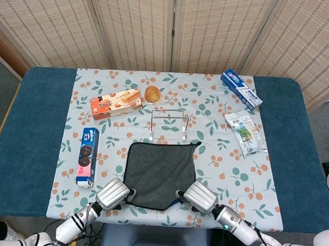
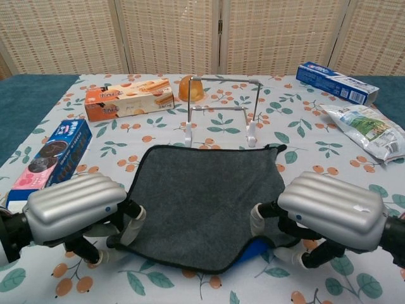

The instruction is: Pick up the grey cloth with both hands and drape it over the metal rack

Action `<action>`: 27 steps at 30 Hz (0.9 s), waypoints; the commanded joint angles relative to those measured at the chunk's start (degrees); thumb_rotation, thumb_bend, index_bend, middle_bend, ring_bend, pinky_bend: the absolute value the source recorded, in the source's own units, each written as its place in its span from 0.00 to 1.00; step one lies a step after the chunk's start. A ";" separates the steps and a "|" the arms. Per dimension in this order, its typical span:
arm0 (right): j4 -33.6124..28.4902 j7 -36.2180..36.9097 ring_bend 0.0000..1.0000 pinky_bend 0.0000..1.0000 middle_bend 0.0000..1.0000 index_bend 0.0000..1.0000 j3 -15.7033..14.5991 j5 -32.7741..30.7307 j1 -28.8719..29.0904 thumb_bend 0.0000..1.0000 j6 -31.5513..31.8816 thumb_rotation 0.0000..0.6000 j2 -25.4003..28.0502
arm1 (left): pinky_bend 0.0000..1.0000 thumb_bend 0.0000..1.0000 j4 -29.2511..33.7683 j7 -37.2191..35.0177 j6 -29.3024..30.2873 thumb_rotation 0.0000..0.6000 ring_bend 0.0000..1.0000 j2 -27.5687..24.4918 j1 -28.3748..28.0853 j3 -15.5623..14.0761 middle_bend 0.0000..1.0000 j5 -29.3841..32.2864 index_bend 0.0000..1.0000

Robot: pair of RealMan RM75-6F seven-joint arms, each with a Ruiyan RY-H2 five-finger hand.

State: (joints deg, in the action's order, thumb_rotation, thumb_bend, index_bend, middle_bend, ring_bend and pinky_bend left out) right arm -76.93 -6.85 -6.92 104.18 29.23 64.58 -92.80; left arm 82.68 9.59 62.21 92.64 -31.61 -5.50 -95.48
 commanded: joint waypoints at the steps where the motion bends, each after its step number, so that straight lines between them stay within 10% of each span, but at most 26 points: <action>1: 0.27 0.05 0.91 1.00 0.93 0.43 -0.13 -0.03 0.05 0.38 0.19 1.00 0.01 | 1.00 0.36 0.04 -0.02 -0.05 1.00 0.97 -0.11 -0.05 0.03 1.00 0.04 0.63; 27: -5.21 2.34 0.92 1.00 0.93 0.66 2.89 -1.79 -0.54 0.51 6.86 1.00 4.27 | 1.00 0.36 7.53 -6.87 -1.29 1.00 0.97 -6.20 -3.26 4.56 1.00 2.51 0.64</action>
State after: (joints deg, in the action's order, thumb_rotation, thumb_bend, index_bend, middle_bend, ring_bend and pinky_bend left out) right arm -81.44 -4.46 -4.57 102.59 28.68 70.89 -89.18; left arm 89.06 3.50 61.52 87.37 -34.05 -1.96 -93.59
